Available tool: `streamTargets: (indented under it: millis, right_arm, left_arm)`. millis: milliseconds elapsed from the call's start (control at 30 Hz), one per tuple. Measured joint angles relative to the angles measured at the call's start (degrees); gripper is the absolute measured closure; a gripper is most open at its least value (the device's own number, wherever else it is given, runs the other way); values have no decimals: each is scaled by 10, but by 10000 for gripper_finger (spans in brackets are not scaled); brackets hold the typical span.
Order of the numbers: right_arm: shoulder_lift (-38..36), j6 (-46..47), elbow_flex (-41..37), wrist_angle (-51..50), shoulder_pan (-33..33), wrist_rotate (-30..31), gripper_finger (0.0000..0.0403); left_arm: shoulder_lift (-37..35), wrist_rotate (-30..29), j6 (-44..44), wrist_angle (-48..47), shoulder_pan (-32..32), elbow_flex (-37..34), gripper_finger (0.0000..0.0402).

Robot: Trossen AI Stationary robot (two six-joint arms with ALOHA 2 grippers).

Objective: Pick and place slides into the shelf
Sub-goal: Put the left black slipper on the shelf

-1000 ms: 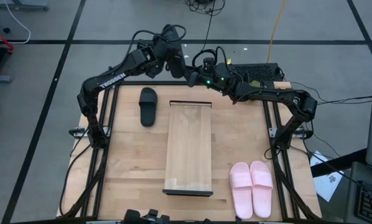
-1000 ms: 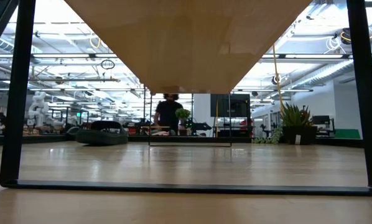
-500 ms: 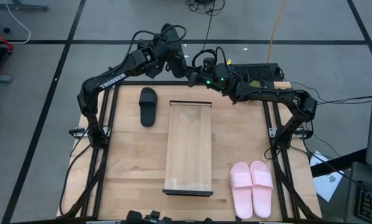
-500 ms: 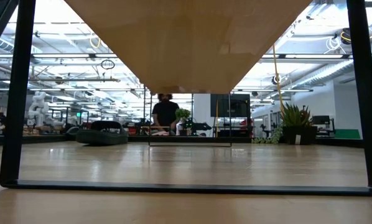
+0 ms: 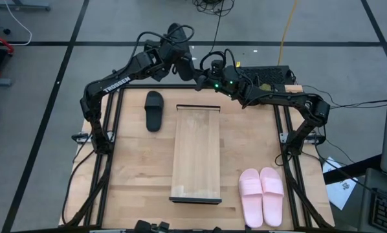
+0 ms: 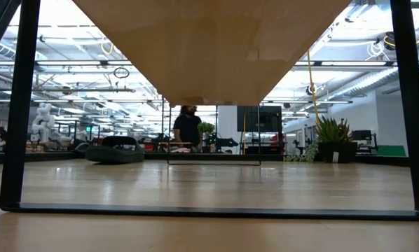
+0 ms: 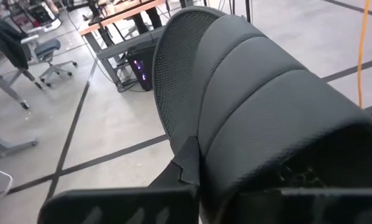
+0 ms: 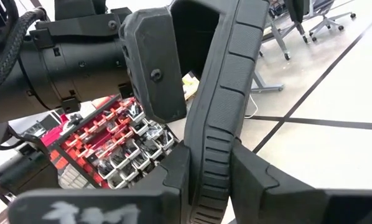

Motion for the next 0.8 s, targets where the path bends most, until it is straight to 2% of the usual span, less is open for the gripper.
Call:
streamTargets:
  millis: [400,800]
  right_arm:
    - [0,-14,0,-3,-1,6,338]
    - [-2,-2,3,16,-7,-12,344]
  left_arm:
    - [-9,-4,37,-7,-6,0,361]
    - [-91,-13,57,17,-22,-1,359]
